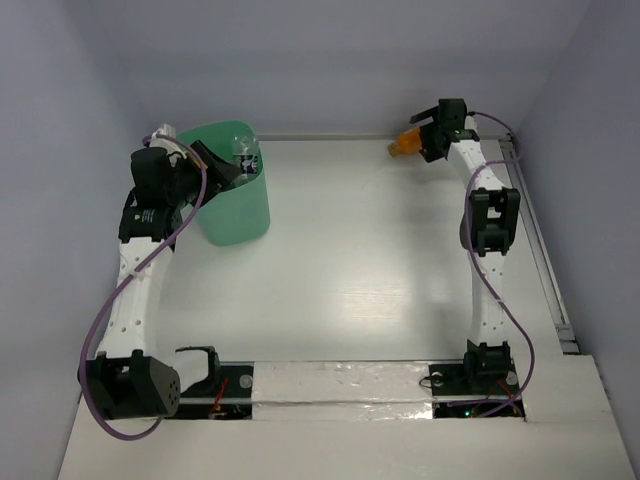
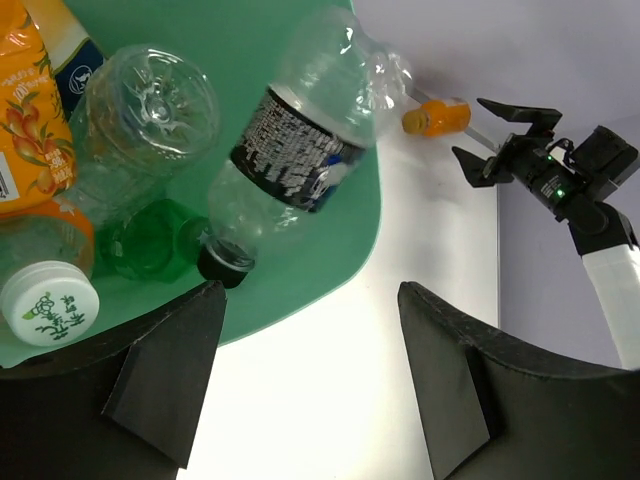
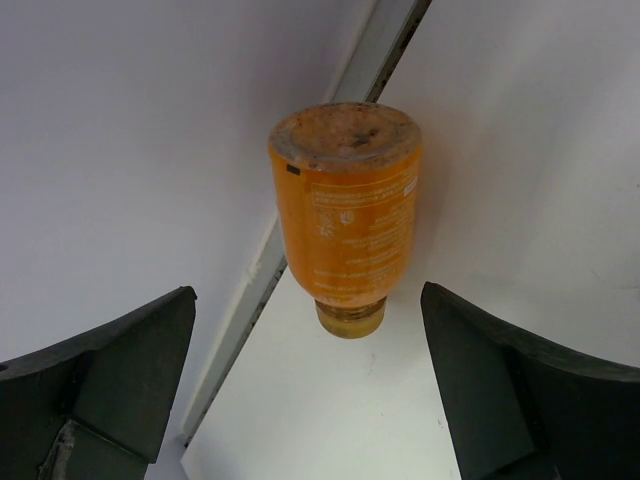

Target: Put the plastic bottles in the bin

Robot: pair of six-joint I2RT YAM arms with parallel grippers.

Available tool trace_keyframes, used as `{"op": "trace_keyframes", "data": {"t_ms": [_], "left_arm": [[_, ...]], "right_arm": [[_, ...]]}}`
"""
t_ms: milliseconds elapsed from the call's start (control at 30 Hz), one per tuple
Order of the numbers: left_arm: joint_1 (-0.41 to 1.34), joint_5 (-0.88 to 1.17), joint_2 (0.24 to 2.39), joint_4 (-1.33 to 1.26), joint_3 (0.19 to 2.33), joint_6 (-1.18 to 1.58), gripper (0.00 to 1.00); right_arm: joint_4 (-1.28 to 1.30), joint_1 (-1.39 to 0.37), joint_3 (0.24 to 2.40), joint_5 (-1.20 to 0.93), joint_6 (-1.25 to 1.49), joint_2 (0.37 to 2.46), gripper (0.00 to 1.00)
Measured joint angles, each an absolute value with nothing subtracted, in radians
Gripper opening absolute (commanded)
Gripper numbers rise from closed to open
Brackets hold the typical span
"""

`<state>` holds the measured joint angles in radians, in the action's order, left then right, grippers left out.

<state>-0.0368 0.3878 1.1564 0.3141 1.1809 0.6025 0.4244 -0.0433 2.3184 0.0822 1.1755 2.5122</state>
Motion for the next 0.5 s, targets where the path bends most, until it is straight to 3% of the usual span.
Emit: {"op": "trace_keyframes", "data": {"t_ms": [500], "left_arm": [[-0.037, 0.389, 1.119, 0.343, 1.178, 0.601, 0.69]], "right_arm": [[0.509, -0.04, 2.535, 0.078, 1.219, 2.666, 1.0]]}}
